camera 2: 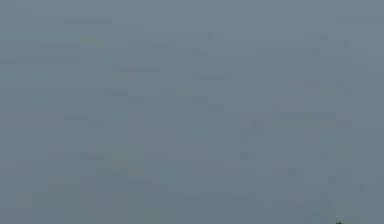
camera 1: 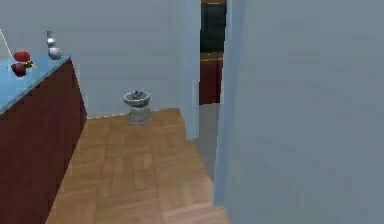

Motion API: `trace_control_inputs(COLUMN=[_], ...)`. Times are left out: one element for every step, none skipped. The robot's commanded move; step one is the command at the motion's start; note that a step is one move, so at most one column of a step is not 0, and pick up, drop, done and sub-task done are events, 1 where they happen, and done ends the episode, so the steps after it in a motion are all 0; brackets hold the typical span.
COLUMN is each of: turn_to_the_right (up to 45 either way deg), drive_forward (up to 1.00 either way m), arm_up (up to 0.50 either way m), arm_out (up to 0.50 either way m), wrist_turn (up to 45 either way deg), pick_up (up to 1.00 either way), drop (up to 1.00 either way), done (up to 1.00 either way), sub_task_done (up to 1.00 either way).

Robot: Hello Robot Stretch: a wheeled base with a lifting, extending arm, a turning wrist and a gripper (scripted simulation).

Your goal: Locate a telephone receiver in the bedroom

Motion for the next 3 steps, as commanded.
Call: trace_control_inputs(turn_to_the_right=[-6.0, 0.0, -9.0], drive_forward=[0.00, 1.00, 0.00], arm_up=[0.00, 0.00, 0.00], arm_out=[0.00, 0.00, 0.00], wrist_turn=[0.0, 0.0, 0.0], pick_up=[0.00, 0.00, 0.00], drop=[0.00, 0.00, 0.00], done=[0.00, 0.00, 0.00], sub_task_done=[0.00, 0.00, 0.00])
